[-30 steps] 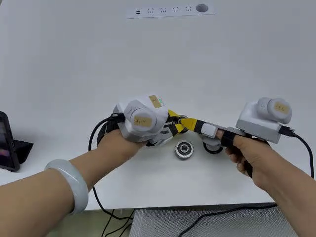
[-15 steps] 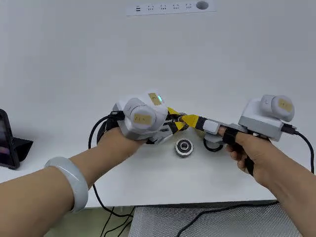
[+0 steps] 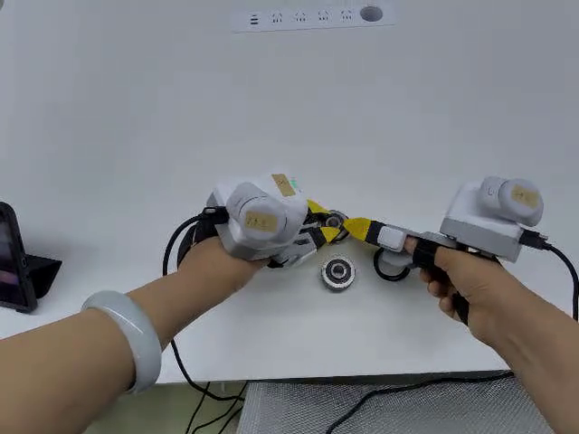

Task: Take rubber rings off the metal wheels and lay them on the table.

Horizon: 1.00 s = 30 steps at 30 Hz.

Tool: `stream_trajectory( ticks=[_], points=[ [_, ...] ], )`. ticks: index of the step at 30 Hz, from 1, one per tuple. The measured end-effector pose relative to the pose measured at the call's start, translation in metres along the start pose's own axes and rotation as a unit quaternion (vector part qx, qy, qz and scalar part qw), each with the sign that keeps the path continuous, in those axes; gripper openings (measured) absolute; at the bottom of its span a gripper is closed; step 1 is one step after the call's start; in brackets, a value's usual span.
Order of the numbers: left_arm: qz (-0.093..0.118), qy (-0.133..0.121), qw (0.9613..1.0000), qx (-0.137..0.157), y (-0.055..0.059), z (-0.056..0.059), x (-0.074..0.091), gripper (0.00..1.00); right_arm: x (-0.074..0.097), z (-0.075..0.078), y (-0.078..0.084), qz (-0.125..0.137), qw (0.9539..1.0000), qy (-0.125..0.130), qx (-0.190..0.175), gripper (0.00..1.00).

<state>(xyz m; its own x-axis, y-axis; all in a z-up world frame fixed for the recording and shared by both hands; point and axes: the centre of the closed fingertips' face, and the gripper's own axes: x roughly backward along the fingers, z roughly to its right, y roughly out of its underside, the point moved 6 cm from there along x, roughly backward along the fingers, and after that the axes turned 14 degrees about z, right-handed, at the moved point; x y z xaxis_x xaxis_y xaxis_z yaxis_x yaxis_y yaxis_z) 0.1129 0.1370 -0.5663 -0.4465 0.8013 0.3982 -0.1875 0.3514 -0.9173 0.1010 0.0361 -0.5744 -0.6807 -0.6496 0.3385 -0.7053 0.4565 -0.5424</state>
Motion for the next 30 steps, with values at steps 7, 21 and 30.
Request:
stream_trajectory(
  ticks=[7, 21, 30],
  points=[
    [0.000, -0.001, 1.0000, 0.001, -0.0003, 0.0003, 0.0003, 0.12, 0.0002, 0.0013, -0.0007, -0.002, 1.0000, 0.001, 0.009, 0.03],
    [-0.001, -0.001, 1.0000, 0.001, -0.0010, 0.0009, 0.0004, 0.12, 0.0011, -0.0023, -0.0018, -0.005, 0.9998, 0.002, 0.022, 0.02],
    [-0.002, 0.000, 1.0000, 0.001, -0.0006, 0.0006, 0.0004, 0.12, 0.0008, -0.0053, -0.0017, -0.005, 0.9996, -0.002, 0.026, 0.02]
  ],
)
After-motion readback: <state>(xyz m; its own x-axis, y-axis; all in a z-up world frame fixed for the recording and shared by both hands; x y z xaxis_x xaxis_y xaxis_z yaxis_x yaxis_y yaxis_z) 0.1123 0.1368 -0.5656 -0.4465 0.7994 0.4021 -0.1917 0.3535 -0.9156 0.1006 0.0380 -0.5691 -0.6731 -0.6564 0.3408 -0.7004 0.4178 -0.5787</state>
